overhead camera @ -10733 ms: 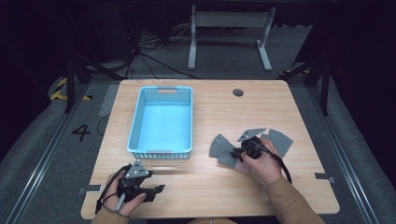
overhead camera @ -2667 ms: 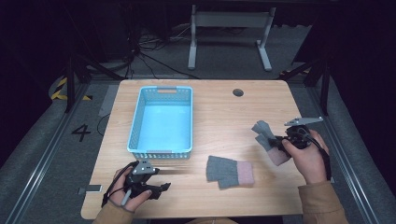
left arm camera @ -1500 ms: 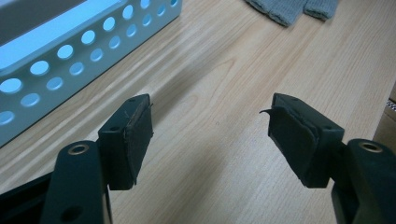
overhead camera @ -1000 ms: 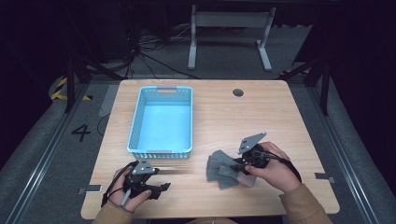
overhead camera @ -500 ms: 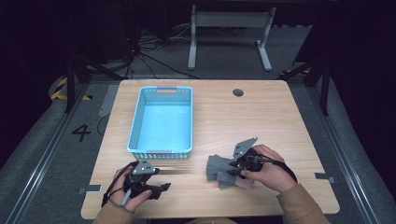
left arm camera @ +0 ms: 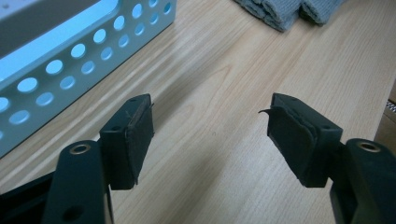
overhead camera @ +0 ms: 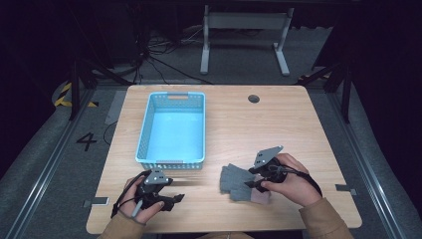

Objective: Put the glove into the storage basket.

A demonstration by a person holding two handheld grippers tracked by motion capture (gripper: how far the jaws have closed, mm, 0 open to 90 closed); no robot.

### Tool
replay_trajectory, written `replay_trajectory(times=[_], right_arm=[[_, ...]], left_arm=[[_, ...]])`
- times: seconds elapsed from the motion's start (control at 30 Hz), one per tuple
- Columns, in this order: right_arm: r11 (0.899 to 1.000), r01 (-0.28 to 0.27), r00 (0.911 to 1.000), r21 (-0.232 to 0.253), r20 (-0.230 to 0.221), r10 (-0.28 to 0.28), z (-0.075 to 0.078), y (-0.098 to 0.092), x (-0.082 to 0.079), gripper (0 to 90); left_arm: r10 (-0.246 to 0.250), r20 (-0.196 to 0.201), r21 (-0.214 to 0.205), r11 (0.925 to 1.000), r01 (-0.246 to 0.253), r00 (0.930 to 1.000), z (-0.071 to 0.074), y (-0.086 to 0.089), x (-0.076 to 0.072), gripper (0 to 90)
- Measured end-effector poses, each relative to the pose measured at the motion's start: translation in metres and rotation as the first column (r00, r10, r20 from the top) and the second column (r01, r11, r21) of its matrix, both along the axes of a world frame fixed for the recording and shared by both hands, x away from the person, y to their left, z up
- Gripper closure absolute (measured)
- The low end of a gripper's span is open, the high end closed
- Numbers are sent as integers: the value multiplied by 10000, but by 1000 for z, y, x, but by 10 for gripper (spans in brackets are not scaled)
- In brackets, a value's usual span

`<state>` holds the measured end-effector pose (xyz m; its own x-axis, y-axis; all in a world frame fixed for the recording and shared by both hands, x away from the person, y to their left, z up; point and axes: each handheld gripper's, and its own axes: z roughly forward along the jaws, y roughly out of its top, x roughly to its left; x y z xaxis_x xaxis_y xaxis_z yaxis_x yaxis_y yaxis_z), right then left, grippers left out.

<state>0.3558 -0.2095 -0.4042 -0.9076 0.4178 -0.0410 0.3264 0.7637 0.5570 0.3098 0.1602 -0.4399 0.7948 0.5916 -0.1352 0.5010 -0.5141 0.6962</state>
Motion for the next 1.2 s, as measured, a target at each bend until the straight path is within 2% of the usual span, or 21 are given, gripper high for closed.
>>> replay_trajectory(times=[0.27,0.3,0.47,0.5,0.53,0.57,0.6,0.67,0.8,0.83,0.9,1.07,1.1,1.13,1.17,1.2], right_arm=[[9966,742,9971,354,133,-747,9,-15,-1,512],[9946,951,9952,404,174,-959,12,-22,-1,512],[9903,1322,9911,436,111,-1328,15,-35,-2,516],[9874,1525,9882,423,73,-1529,16,-42,-2,518],[9874,1525,9882,423,73,-1529,16,-42,-2,518],[9864,1596,9871,405,50,-1599,16,-44,-2,520],[9840,1740,9847,382,16,-1742,16,-51,-2,523],[9804,1937,9811,355,-16,-1937,17,-56,-2,526],[9795,2000,9798,232,-51,-2000,16,-63,-2,534],[9786,2056,9786,115,-137,-2054,15,-67,-1,539],[9782,2078,9779,29,-240,-2077,13,-71,0,551],[9780,2073,9772,-228,-413,-2081,7,-79,3,575],[9780,2073,9772,-228,-413,-2081,7,-79,3,575],[9781,2060,9772,-306,-469,-2073,4,-81,4,584],[9781,2060,9772,-306,-469,-2073,4,-81,4,584],[9774,2076,9762,-404,-561,-2096,3,-83,4,593]], left_arm=[[75,126,-129,9999,-74,9999,2,-8,2,285],[-37,63,-225,9997,38,10000,2,-12,2,282],[-332,25,-190,9993,332,9994,4,-21,0,278],[-628,-72,-151,9979,627,9980,5,-25,0,318],[-628,-72,-151,9979,627,9980,5,-25,0,356],[-686,-79,-116,9976,685,9976,5,-27,0,356],[-817,-51,-46,9967,816,9966,6,-32,0,398],[-990,-22,-35,9951,990,9951,8,-36,1,427],[-1114,-49,-165,9937,1113,9938,11,-43,3,472],[-1308,-68,-146,9913,1307,9914,12,-50,6,506],[-1388,-71,-114,9903,1387,9903,13,-54,8,541],[-1705,-193,-106,9853,1703,9852,18,-78,21,587],[-1705,-193,-106,9853,1703,9852,18,-78,21,592],[-1880,-302,-94,9822,1878,9817,16,-86,24,604],[-1880,-302,-94,9822,1878,9817,16,-86,24,604],[-2015,-406,-19,9795,2016,9787,14,-92,25,608]])
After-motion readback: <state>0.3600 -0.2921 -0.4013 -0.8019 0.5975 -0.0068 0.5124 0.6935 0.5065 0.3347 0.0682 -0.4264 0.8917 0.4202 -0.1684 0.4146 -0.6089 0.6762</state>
